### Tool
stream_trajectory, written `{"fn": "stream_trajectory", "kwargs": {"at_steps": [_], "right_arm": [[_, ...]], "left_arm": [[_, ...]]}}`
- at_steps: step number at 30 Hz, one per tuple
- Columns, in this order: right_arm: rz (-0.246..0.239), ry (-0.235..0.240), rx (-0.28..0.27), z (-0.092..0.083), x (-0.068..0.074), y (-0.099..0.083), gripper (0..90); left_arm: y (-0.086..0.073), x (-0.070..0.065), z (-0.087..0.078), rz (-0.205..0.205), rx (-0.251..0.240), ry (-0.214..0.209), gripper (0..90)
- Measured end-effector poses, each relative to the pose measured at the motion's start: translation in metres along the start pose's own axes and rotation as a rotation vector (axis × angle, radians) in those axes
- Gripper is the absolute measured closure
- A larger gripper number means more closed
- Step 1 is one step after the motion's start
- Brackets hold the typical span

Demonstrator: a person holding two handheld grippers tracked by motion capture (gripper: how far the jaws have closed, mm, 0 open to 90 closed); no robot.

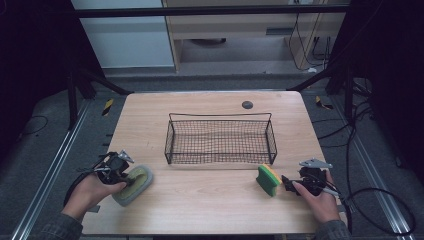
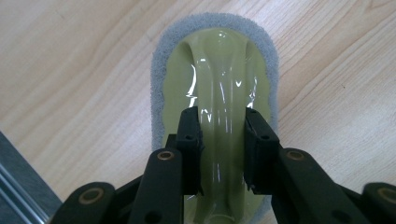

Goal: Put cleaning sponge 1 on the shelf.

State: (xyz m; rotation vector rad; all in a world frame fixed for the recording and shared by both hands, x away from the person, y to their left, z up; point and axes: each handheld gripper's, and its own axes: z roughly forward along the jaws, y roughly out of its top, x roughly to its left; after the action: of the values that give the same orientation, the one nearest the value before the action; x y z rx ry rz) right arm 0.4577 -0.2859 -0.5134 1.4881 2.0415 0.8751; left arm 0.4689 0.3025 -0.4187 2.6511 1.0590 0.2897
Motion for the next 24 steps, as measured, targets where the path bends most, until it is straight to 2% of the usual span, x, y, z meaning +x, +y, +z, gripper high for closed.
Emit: {"fn": "stream_trajectory", "kwargs": {"at_steps": [1,5,6,8,9,13,14,16,17,19,24], "right_arm": [[0.001,-0.001,0.001,0.0,0.0,0.0,0.6],[0.002,-0.002,0.0,0.0,0.0,0.0,0.7],[0.003,-0.003,0.0,0.0,0.0,0.0,0.7],[0.003,-0.003,0.0,0.0,0.0,0.0,0.7],[0.003,-0.003,0.0,0.0,0.0,0.0,0.7],[0.008,-0.012,-0.001,0.0,0.001,0.0,0.8],[0.008,-0.012,-0.001,0.0,0.001,0.0,0.8],[0.011,-0.016,-0.001,0.0,0.002,-0.001,0.9],[0.017,-0.018,-0.001,-0.001,0.003,-0.001,0.8],[0.018,-0.018,-0.001,-0.001,0.003,0.0,0.8],[0.02,-0.022,-0.001,-0.001,0.004,-0.001,0.8]], "left_arm": [[0.0,0.0,0.0,0.0,0.0,0.0,70.7],[0.002,-0.001,-0.007,0.049,-0.039,0.028,70.7],[0.002,-0.001,-0.007,0.049,-0.039,0.028,70.7],[0.003,-0.002,-0.012,0.088,-0.066,0.047,70.7],[0.003,-0.002,-0.012,0.088,-0.066,0.047,70.7],[0.004,-0.004,-0.022,0.147,-0.106,0.069,70.7],[0.004,-0.004,-0.022,0.147,-0.106,0.069,70.7],[0.004,-0.005,-0.025,0.183,-0.122,0.072,70.7],[0.004,-0.005,-0.027,0.188,-0.139,0.068,70.7],[0.004,-0.004,-0.027,0.181,-0.142,0.068,70.7],[0.008,-0.001,-0.028,0.194,-0.147,0.081,70.7]]}}
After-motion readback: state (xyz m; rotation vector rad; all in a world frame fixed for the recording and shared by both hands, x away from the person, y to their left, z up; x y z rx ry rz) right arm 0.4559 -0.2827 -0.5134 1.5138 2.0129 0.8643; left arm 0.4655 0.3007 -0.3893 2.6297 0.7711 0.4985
